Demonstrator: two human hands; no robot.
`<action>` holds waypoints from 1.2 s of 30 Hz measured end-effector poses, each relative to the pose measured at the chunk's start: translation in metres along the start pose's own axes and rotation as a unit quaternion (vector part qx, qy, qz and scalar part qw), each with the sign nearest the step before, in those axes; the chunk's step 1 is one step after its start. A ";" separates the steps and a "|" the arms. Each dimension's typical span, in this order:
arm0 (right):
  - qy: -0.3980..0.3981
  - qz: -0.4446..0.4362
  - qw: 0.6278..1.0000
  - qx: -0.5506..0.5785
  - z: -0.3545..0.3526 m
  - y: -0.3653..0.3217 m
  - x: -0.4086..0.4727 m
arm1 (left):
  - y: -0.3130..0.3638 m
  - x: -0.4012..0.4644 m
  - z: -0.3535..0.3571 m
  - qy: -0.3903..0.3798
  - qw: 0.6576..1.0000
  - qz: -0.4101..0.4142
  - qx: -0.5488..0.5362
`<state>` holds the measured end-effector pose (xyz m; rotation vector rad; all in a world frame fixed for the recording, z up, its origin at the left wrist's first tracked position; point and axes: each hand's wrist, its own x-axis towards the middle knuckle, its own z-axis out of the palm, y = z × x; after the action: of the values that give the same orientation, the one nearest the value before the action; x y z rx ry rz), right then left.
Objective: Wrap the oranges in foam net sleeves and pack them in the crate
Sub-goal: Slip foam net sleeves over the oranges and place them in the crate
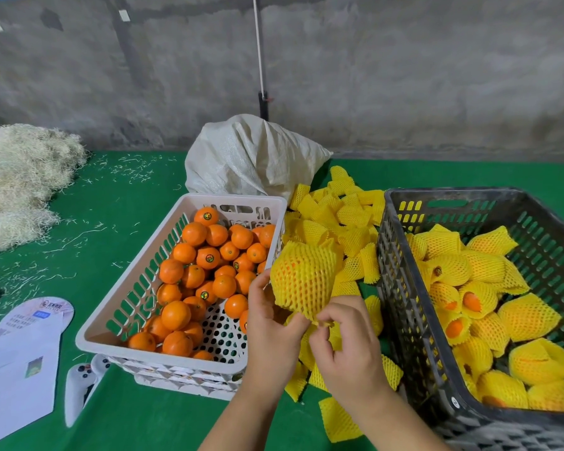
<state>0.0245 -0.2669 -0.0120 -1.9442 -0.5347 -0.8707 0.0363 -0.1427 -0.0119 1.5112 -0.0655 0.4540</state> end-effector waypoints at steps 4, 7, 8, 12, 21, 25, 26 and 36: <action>0.002 0.096 0.992 0.085 -0.011 -0.005 0.003 | -0.002 0.000 0.001 0.030 0.999 0.018 -0.005; 0.048 0.299 0.916 0.262 -0.021 -0.017 0.022 | -0.001 0.005 -0.004 0.016 0.999 0.048 0.011; 0.002 0.350 0.883 0.314 -0.019 -0.020 0.028 | 0.000 0.006 -0.003 0.001 0.998 0.059 0.026; -0.065 0.400 0.833 0.377 -0.009 -0.025 0.036 | 0.002 0.003 0.001 -0.026 0.991 0.062 0.112; 0.026 0.490 0.834 0.252 -0.027 0.032 0.041 | -0.008 0.015 -0.019 -0.096 0.932 0.100 0.335; 0.098 0.530 0.825 0.170 -0.073 0.092 0.070 | -0.029 0.033 -0.051 -0.126 0.922 -0.030 0.366; 0.129 0.539 0.812 0.185 -0.085 0.107 0.079 | -0.033 0.038 -0.057 -0.136 0.916 -0.061 0.373; 0.197 0.760 0.606 0.127 -0.113 0.207 0.060 | -0.063 0.045 -0.060 -0.168 0.895 -0.203 0.359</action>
<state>0.1602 -0.4661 -0.0459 -1.1543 1.1475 0.0105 0.0841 -0.0726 -0.0610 2.2557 0.1669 -0.1608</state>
